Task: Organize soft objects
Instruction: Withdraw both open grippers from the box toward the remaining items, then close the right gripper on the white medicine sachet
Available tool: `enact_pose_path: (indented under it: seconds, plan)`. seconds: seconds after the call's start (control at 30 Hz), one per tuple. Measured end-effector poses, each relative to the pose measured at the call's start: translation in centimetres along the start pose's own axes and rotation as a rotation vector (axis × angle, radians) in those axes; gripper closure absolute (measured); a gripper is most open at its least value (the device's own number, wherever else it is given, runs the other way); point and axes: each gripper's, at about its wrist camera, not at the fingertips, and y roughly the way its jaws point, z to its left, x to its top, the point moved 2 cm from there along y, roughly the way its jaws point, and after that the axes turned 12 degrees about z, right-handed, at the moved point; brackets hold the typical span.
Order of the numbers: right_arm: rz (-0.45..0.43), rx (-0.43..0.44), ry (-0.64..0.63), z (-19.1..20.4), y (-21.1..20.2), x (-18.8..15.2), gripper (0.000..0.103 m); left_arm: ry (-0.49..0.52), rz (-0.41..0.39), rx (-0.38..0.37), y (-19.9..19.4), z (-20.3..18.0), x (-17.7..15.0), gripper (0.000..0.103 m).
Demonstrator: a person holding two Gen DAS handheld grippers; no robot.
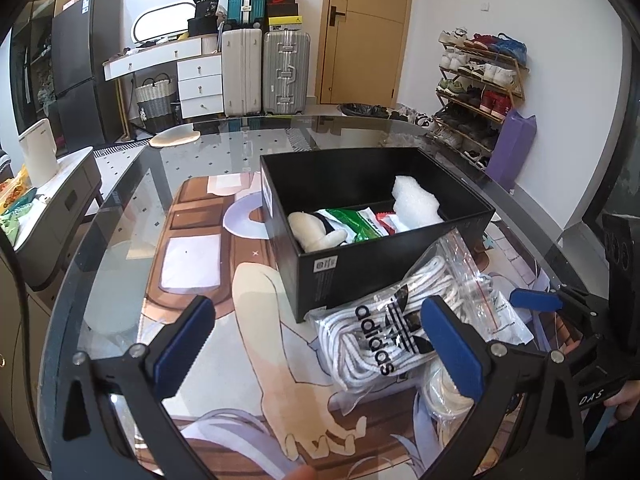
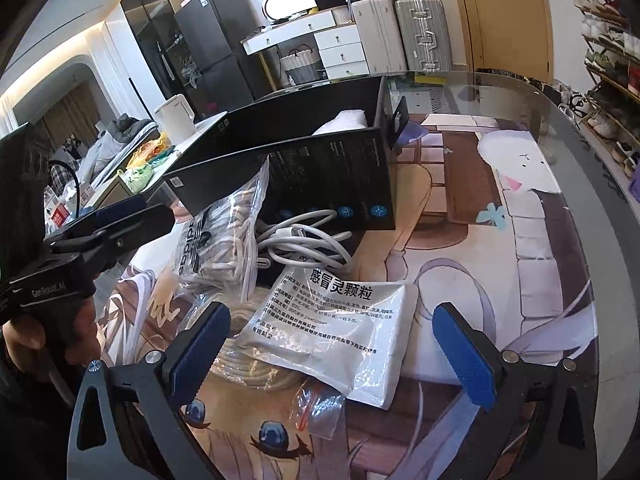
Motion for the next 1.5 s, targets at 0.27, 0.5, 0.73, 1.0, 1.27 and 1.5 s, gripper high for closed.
enact_pose_path:
  seconds: [0.27,0.5,0.73,1.0,1.27,1.5]
  plan:
    - [0.022,-0.059,-0.04,0.6,0.4,0.3,0.001,-0.009,0.024,0.002,0.5,0.3,-0.6,0.0]
    - [0.018,-0.085,-0.032,-0.1,0.1,-0.3,0.001,-0.017,0.039,0.002,1.0,0.4,-0.8,0.0]
    - [0.023,-0.116,-0.016,-1.2,-0.6,-0.6,0.0,-0.033,0.045,-0.002,1.6,0.9,-1.2,0.0]
    - [0.039,-0.102,-0.032,-1.2,-0.9,-1.0,0.0,-0.047,0.05,-0.024,2.2,1.5,-1.4,0.0]
    - [0.035,-0.1,-0.047,-0.7,-0.4,-0.6,0.008,-0.05,0.052,-0.04,2.4,2.0,-1.5,0.0]
    - [0.021,-0.066,-0.063,-0.7,-0.9,-0.9,0.031,-0.062,0.049,-0.059,2.4,2.2,-1.6,0.0]
